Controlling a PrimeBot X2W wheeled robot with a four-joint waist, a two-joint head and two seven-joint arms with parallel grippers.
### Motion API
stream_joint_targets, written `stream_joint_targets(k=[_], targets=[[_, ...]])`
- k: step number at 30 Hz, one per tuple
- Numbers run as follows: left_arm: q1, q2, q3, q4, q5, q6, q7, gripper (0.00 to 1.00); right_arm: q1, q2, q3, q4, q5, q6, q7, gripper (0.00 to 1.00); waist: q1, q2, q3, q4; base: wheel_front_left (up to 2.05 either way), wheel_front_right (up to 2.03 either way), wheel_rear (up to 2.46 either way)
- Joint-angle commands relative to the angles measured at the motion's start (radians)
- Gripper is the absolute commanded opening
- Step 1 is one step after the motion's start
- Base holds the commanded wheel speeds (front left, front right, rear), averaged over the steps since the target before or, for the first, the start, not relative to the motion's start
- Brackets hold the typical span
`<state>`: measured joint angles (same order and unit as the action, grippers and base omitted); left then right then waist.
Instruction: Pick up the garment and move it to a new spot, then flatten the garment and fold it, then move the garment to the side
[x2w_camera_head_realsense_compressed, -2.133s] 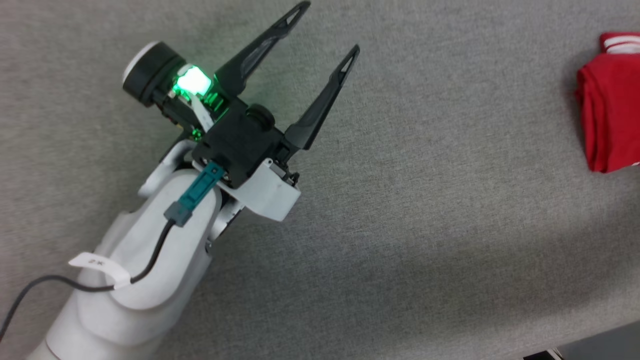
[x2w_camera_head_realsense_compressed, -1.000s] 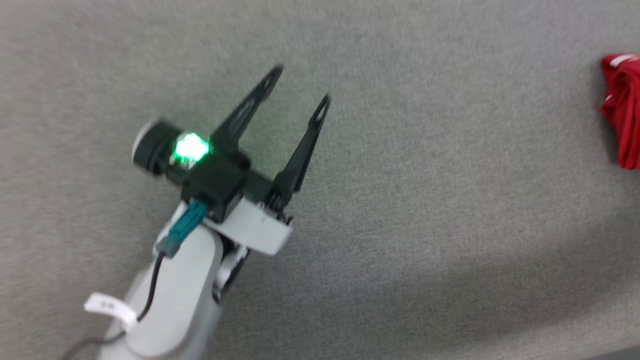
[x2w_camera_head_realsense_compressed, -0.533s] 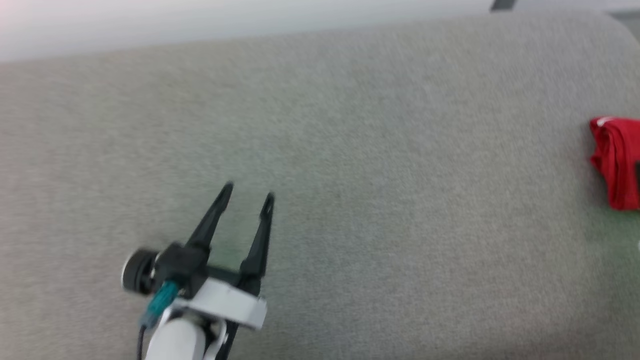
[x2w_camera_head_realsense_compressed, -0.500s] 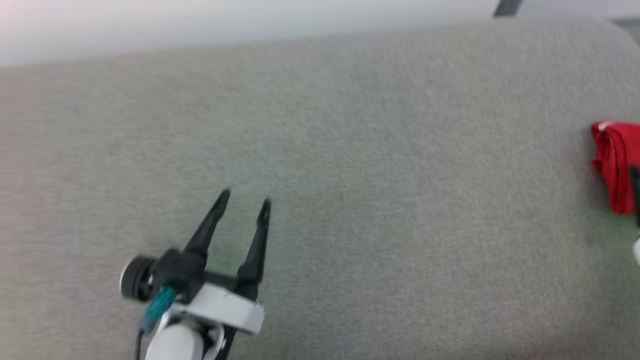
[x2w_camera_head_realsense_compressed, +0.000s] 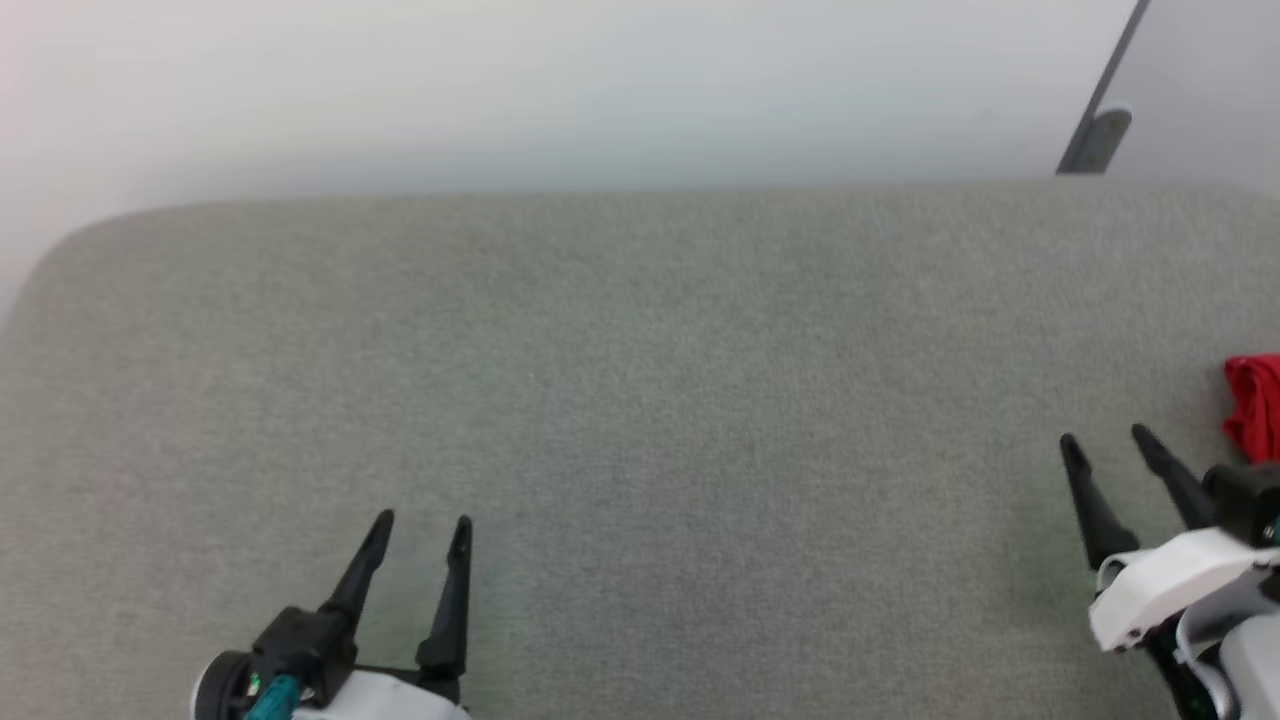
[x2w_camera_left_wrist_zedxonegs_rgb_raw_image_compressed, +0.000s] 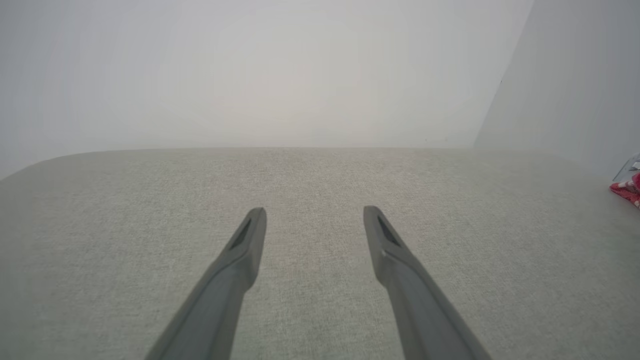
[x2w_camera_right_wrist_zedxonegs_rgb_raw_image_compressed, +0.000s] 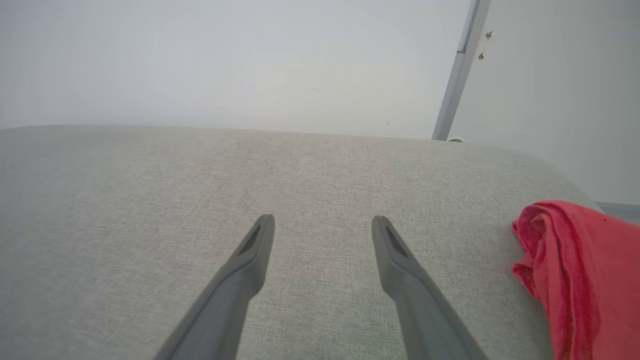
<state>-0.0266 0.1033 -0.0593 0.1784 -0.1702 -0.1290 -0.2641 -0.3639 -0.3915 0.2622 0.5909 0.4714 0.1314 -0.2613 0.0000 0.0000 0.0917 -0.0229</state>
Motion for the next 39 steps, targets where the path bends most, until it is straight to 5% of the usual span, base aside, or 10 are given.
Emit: stream_joint_targets(k=[1,20,39], targets=[[0.023,0.008,0.013,-0.008,0.002,-0.002,0.001,1.00,0.041,0.024,-0.022,-0.041,-0.033,-0.002,-0.004,1.00,0.0000,0.0000,-0.050,0.031,0.00,0.00,0.00],[0.138,0.020,0.051,-0.099,-0.035,-0.002,0.001,1.00,0.301,0.098,-0.264,-0.348,-0.120,-0.002,-0.004,1.00,0.0000,0.0000,-0.117,0.070,0.00,0.00,0.00],[0.211,0.008,0.070,-0.187,-0.034,-0.002,0.001,1.00,0.435,0.168,-0.343,-0.513,-0.138,-0.002,0.021,1.00,0.0000,0.0000,-0.119,0.080,0.00,0.00,0.00]])
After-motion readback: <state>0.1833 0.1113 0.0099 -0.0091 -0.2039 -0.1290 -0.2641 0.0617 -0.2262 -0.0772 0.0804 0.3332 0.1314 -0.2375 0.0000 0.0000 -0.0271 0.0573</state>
